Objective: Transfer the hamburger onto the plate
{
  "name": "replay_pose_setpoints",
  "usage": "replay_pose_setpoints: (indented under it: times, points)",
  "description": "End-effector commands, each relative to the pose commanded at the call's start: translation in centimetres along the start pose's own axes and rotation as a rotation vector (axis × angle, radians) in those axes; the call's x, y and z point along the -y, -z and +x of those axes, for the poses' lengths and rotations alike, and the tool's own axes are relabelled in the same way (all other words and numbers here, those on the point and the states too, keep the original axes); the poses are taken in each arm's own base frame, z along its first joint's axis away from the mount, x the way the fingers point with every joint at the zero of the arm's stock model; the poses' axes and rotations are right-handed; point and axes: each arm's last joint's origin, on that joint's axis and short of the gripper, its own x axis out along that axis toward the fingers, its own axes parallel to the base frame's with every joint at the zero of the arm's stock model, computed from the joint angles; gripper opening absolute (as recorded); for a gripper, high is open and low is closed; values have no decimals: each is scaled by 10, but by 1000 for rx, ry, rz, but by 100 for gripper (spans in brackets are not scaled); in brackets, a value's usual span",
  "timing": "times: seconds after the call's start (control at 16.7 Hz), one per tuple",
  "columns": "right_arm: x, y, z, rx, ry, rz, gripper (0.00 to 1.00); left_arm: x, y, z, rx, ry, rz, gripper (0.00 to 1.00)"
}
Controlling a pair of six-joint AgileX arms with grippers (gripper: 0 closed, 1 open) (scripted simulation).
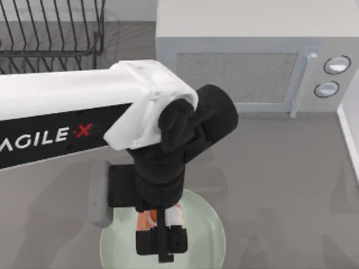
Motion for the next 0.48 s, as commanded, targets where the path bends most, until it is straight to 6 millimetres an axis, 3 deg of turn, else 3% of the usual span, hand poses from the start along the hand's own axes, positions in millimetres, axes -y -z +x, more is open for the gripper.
replay_pose_setpoints:
  times: [0.48]
  points:
    - [0,0,0,0,0,0,100,-2,1,43,-3,3,1,0]
